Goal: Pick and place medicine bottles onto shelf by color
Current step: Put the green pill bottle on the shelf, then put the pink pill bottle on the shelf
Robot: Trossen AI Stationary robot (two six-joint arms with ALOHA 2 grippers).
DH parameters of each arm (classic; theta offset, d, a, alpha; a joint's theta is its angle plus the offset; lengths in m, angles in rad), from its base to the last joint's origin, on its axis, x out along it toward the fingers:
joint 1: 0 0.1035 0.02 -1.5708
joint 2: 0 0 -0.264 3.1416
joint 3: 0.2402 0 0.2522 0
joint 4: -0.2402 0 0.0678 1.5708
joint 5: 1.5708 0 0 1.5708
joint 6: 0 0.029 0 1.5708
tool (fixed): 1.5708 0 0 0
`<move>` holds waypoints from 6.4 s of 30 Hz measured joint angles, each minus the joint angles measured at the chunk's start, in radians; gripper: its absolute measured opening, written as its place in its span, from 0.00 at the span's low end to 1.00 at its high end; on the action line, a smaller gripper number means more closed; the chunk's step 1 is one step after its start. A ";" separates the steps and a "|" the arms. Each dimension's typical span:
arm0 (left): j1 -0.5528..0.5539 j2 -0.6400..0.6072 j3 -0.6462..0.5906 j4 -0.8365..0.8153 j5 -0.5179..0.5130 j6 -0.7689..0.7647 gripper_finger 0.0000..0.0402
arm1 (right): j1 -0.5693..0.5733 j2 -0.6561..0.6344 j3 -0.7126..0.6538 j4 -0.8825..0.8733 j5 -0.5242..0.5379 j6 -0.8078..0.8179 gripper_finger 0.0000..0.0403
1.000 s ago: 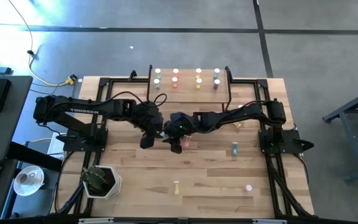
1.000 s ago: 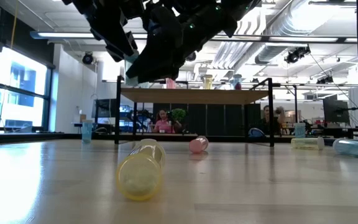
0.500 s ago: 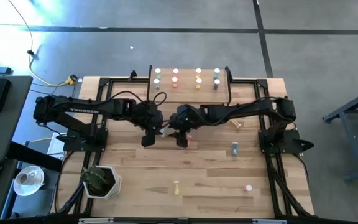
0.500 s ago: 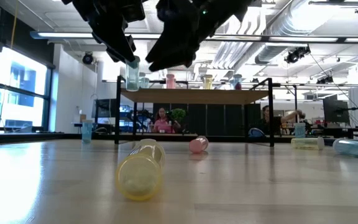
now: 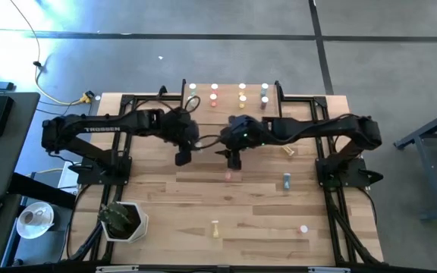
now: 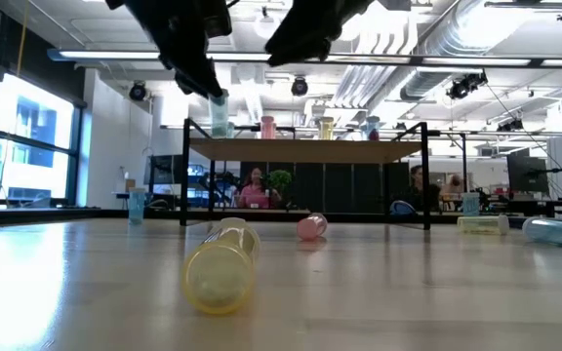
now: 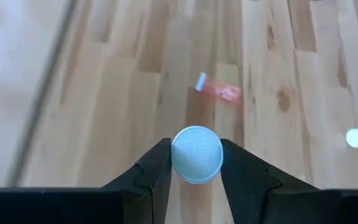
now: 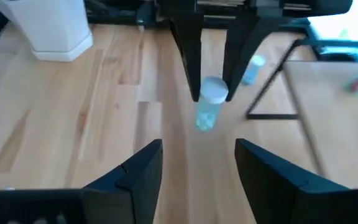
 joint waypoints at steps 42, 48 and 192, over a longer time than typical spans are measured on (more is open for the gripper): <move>0.352 0.123 0.228 -0.192 -0.058 0.071 0.28 | -0.057 -0.152 0.000 -0.119 0.045 -0.020 0.48; 0.354 0.124 0.228 -0.188 -0.059 0.071 0.28 | -0.057 -0.152 0.000 -0.119 0.045 -0.021 0.48; -0.028 -0.205 -0.095 0.106 0.015 -0.165 0.45 | 0.310 -0.451 -0.455 -0.468 0.133 0.736 0.48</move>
